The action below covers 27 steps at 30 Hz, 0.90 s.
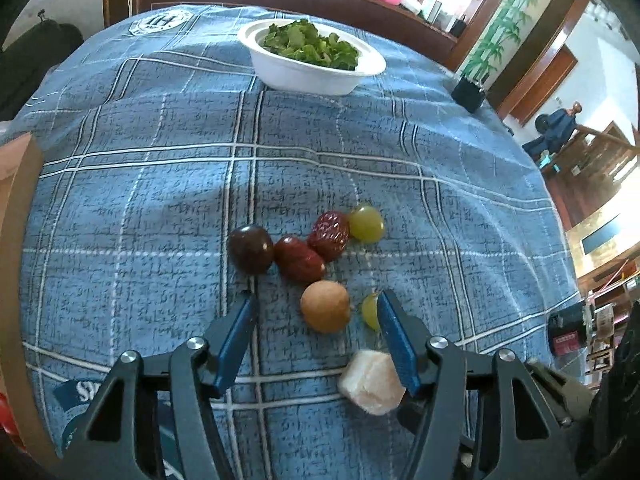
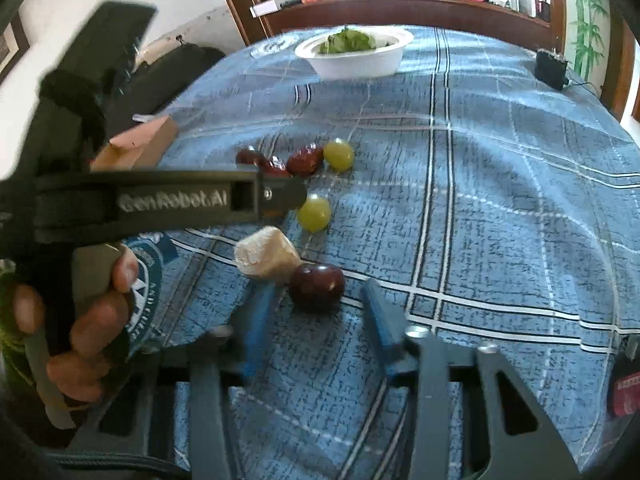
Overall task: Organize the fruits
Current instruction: 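Grasp a brown round fruit with left tool while right tool grasps a dark red plum, then carry the brown fruit in left tool to the tray while right tool carries the plum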
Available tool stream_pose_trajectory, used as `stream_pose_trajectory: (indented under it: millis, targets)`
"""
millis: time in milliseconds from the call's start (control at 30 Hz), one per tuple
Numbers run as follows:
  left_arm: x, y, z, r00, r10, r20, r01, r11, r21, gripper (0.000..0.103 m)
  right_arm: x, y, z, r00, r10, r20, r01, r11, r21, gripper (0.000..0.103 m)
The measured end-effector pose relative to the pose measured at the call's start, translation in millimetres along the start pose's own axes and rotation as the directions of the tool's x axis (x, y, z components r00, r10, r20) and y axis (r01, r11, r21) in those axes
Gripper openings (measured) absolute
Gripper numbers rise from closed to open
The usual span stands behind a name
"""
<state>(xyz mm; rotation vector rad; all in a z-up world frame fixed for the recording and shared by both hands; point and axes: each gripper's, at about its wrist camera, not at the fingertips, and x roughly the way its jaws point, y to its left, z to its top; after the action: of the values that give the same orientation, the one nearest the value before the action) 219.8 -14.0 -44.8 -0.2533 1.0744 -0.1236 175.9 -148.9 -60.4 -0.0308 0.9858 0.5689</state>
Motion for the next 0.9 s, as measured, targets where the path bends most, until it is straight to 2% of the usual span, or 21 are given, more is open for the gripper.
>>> stream_pose_trajectory:
  millis: [33, 67, 100, 400, 533, 667, 900]
  targets:
    - [-1.0, 1.2, 0.4, 1.0, -0.016, 0.007, 0.016, 1.0, -0.007, 0.045, -0.1, 1.0, -0.3, 1.0, -0.007, 0.005, 0.007, 1.0, -0.008, 0.035]
    - [-2.4, 1.7, 0.4, 1.0, -0.021, 0.011, 0.021, 1.0, -0.007, 0.026, -0.5, 1.1, -0.9, 1.0, 0.0, 0.005, 0.0, 1.0, -0.007, 0.032]
    - [-3.2, 2.6, 0.0, 1.0, -0.028, 0.005, 0.028, 1.0, -0.004, 0.026, -1.1, 0.5, -1.7, 1.0, 0.015, 0.003, -0.015, 1.0, 0.0, 0.029]
    - [-30.9, 16.8, -26.3, 1.0, 0.003, 0.026, -0.004, 1.0, 0.015, 0.025, -25.2, -1.8, -22.7, 0.999, 0.03, 0.026, -0.032, 0.996, 0.081, 0.029]
    - [-52.9, 26.3, -39.2, 0.996, 0.072, 0.061, -0.073, 0.997, 0.014, 0.025, -34.4, 9.6, -26.4, 0.998, 0.034, 0.045, -0.037, 0.996, 0.08, 0.029]
    - [-77.9, 37.9, -54.4, 0.978, 0.175, 0.116, -0.176, 0.984, 0.003, 0.025, -41.9, 27.9, -27.2, 0.997, 0.043, 0.062, -0.047, 0.997, 0.063, 0.029]
    - [-107.6, 63.7, -70.3, 0.951, 0.268, 0.154, -0.264, 0.963, -0.047, 0.025, -48.1, 70.4, -24.3, 0.993, 0.091, 0.081, -0.091, 0.996, 0.004, 0.03]
